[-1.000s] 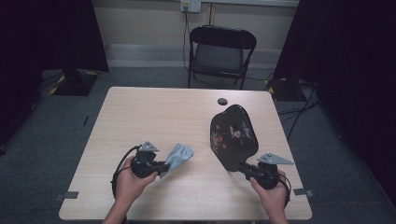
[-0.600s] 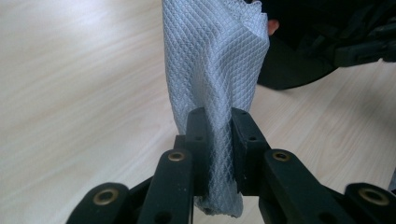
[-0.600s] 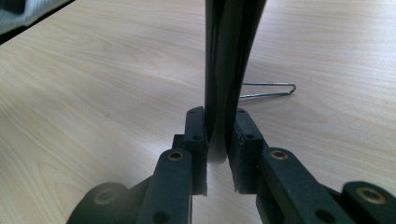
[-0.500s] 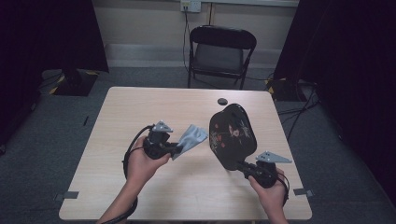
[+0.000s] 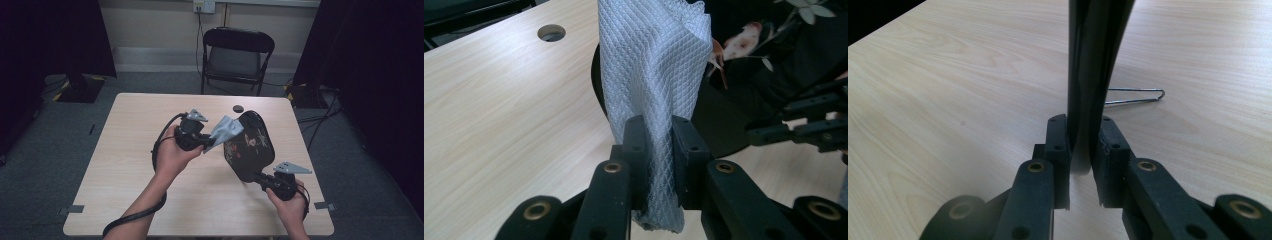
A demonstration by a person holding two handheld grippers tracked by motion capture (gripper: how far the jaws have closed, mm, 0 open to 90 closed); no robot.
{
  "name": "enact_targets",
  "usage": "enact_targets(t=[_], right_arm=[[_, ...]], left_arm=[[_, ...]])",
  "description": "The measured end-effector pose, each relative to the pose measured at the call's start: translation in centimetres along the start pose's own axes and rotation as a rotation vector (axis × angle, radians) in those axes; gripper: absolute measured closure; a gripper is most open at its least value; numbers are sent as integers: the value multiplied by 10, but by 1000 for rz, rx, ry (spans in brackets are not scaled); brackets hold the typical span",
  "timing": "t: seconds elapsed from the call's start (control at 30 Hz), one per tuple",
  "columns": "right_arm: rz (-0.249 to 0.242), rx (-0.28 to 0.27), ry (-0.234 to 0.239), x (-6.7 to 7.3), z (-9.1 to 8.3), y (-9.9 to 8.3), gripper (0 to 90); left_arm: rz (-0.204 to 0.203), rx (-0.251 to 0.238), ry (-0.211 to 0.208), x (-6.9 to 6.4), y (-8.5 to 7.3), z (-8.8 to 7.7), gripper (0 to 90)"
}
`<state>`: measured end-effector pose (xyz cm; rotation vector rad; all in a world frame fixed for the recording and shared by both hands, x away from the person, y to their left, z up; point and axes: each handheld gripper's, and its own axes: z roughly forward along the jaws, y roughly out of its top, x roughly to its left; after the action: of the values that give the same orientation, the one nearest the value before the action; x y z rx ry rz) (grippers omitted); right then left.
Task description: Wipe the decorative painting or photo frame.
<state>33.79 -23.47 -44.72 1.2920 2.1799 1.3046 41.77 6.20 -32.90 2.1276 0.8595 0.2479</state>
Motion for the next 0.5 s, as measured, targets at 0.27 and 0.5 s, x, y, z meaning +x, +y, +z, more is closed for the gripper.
enact_targets(t=[0.27,0.5], right_arm=[[-1,1,3,-1,1,1,793],[-3,2,4,-1,1,1,793]], left_arm=[[-15,72,-2,5,-5,32,788],[-29,110,16,12,-13,44,788]])
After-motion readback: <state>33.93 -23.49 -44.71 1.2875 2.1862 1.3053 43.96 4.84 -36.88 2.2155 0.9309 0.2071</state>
